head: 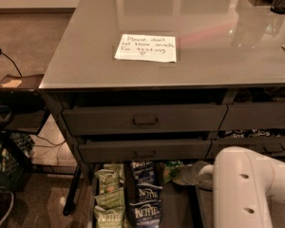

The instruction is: Pick green rice chip bag from bottom drawer and place on counter

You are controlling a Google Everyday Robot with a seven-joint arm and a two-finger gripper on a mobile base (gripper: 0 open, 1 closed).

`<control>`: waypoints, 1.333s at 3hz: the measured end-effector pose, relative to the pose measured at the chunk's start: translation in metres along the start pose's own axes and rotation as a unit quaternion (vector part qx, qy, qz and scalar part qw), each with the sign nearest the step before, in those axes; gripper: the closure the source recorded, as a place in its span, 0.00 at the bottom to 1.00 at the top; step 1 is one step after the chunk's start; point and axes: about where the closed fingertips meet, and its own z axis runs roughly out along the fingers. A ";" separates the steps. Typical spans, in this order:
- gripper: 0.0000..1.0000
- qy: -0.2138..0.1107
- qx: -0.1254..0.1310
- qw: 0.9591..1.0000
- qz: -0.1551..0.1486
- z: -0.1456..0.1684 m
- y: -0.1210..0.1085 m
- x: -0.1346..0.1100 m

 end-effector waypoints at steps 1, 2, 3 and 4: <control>1.00 -0.008 0.002 1.000 0.002 -0.026 0.002 0.003; 1.00 -0.015 0.002 1.000 0.002 -0.054 0.006 0.005; 1.00 -0.024 0.000 1.000 -0.001 -0.083 0.014 0.004; 1.00 -0.030 -0.007 1.000 -0.004 -0.115 0.026 -0.001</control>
Offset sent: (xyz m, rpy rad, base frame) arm -0.0439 -0.0336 0.0731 0.0368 -0.0303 0.0014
